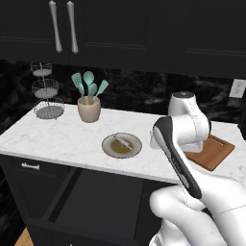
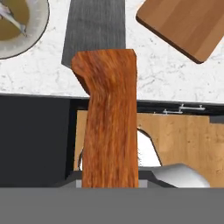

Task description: Pick up the knife from the drawer and place it on the cutting board. Then place the meat from the plate to the cutting board.

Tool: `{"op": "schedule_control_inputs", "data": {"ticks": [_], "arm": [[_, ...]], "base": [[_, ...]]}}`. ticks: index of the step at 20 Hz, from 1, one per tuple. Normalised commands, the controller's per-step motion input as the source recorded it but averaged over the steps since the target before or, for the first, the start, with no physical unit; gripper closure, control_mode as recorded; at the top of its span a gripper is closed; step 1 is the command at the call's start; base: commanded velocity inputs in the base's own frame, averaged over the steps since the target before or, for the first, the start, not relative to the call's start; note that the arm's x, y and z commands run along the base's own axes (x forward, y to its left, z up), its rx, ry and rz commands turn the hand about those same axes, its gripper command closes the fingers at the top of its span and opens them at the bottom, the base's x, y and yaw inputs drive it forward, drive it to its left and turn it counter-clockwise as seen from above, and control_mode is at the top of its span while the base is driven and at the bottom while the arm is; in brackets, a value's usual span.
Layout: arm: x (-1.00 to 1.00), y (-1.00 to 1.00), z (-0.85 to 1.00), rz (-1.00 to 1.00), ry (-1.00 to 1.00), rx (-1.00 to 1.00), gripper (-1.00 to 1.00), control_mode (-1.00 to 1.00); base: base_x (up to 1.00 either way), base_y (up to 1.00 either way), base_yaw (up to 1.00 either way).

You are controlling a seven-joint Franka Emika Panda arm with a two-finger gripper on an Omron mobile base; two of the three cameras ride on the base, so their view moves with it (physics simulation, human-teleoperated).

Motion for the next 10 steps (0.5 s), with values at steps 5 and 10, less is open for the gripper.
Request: {"op": "schedule_control_inputs", "data": {"ticks": [5, 10], "arm": [[0.05, -0.77, -0.18, 0.00, 0.05, 0.01, 1.00, -1.00], [0.02, -0.69, -0.23, -0.01, 0.00, 0.00, 1.00, -1.00]], "base": [[0.00, 0.00, 0.00], [0.00, 0.00, 0.00]]}}
